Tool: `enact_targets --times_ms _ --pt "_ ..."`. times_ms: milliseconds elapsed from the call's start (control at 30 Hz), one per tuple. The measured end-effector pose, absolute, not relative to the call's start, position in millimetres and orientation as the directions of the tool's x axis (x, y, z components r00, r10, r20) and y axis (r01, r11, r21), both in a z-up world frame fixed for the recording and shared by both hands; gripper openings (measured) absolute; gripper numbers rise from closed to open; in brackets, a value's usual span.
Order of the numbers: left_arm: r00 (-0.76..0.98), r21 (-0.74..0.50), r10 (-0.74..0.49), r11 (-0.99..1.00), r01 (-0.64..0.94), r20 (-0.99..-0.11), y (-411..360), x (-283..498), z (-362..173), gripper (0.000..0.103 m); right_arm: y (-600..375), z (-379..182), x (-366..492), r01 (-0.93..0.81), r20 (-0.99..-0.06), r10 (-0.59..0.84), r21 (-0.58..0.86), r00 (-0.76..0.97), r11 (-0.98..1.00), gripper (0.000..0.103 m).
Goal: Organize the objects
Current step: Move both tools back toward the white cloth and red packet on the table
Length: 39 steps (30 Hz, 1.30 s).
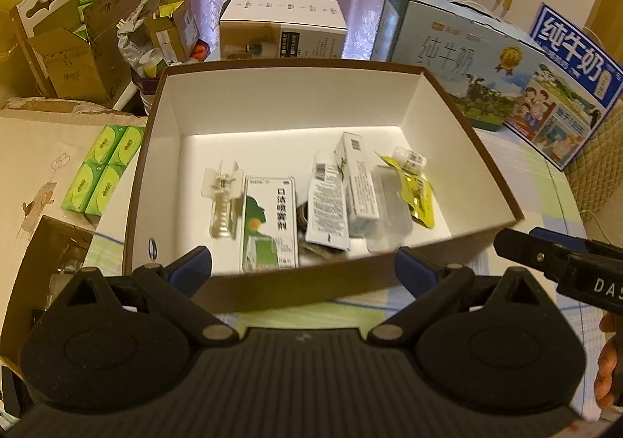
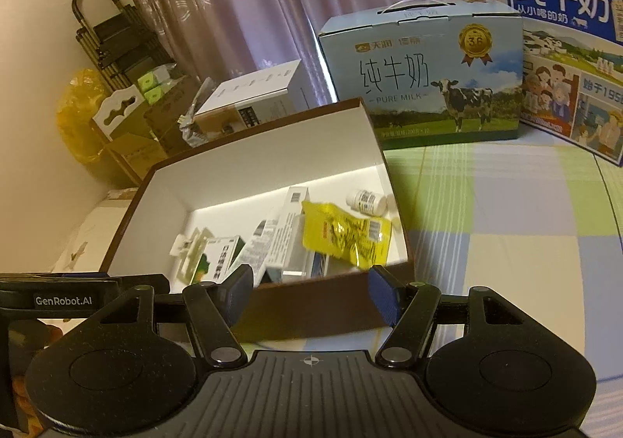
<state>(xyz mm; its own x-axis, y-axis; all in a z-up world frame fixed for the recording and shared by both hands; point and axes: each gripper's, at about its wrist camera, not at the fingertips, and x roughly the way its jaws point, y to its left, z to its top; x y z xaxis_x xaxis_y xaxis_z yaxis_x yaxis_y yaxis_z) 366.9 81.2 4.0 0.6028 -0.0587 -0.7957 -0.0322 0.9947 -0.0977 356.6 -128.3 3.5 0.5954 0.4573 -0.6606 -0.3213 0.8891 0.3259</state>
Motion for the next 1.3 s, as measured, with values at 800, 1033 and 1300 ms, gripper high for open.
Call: enact_targets --times_ms 800,1033,1300 --pt "0.587 -0.074 -0.096 0.995 0.062 -0.804 29 269 12 0.099 -180 9 253 -0.328 -0.673 0.459 0.323 0.58 0.888 0.063" --pt "0.581 -0.072 -0.105 0.994 0.08 -0.807 14 252 8 0.099 -194 3 234 -0.311 -0.689 0.449 0.325 0.569 0.893 0.063" --pt "0.572 -0.065 -0.104 0.994 0.089 -0.814 3 243 2 0.099 -210 -7 219 -0.294 -0.708 0.441 0.33 0.552 0.897 0.063"
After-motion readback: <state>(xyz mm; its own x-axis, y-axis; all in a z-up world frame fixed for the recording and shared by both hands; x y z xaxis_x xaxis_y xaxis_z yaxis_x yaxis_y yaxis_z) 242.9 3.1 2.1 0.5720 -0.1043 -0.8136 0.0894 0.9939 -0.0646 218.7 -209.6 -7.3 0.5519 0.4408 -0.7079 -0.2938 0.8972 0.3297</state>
